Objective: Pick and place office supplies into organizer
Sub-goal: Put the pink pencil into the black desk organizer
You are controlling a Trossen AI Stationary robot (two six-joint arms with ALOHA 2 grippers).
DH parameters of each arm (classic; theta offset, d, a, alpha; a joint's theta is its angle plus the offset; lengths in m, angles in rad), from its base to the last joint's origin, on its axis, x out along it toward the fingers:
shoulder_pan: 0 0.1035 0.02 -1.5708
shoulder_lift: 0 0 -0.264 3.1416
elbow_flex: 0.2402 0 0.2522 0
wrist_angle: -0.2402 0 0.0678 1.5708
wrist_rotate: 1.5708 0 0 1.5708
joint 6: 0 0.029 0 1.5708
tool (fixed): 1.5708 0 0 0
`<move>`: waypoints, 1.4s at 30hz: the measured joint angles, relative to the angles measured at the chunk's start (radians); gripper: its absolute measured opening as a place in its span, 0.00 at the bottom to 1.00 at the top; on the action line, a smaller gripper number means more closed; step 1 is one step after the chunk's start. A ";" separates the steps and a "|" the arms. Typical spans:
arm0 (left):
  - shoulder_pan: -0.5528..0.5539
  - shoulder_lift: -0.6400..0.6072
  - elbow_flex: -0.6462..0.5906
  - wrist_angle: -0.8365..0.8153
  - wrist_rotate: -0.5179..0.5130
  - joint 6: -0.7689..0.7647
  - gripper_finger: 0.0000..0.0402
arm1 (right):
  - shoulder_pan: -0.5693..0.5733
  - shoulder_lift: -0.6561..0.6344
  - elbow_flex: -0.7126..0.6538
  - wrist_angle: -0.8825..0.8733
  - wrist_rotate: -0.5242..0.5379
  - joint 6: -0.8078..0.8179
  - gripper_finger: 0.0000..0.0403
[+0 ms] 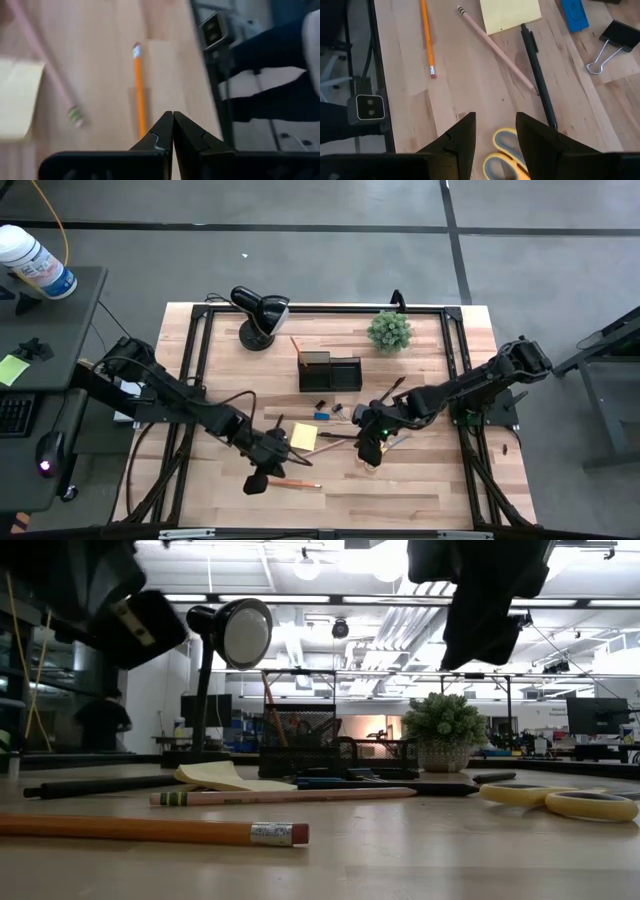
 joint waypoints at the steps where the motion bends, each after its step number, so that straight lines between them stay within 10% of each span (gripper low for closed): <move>1: 0.002 0.000 0.000 0.020 0.004 0.000 0.00 | 0.000 0.000 0.000 -0.001 0.000 0.004 0.34; 20: 0.024 0.141 0.207 -0.293 -0.221 -0.031 0.00 | -0.009 0.000 0.000 -0.036 0.035 -0.082 0.34; 35: 0.024 0.329 0.383 -0.555 -0.151 -0.089 0.01 | -0.009 0.000 0.000 -0.034 0.110 -0.148 0.34; 42: 0.025 0.338 0.383 -0.541 -0.167 -0.117 0.18 | -0.009 0.000 0.000 -0.059 0.115 -0.155 0.34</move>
